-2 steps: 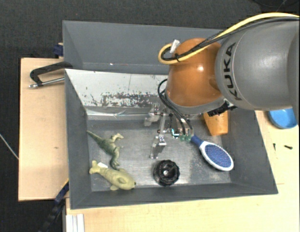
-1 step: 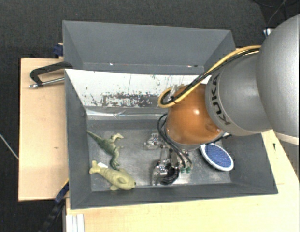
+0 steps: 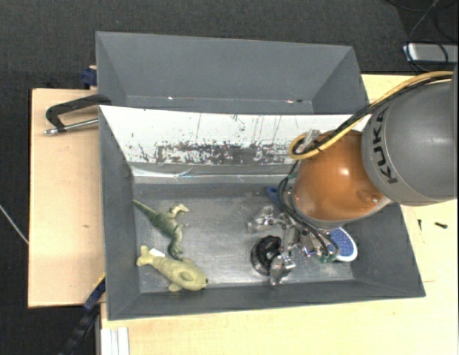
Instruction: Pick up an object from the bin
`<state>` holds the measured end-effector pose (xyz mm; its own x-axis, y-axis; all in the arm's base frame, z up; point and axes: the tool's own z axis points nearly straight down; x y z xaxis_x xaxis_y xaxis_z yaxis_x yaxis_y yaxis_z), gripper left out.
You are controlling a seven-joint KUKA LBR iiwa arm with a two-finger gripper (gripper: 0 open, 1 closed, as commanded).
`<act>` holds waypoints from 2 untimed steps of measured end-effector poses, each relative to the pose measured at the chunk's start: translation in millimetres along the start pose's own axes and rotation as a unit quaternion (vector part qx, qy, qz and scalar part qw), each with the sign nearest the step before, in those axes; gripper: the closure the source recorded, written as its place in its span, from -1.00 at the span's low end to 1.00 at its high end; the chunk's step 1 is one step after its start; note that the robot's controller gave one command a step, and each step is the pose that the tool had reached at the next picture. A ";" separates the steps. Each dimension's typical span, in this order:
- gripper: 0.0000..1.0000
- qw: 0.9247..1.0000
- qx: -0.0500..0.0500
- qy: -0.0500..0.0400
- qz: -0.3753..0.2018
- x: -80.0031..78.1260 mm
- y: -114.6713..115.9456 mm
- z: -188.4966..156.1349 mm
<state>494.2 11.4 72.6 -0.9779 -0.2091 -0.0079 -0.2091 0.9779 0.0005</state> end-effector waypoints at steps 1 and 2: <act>1.00 1.000 0.000 -0.004 0.000 -2.6 1.9 -1.6; 1.00 1.000 0.002 -0.004 -0.017 -23.5 -23.0 -147.2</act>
Offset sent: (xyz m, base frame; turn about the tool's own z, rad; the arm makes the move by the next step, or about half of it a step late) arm 0.0000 0.0000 0.0000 0.0000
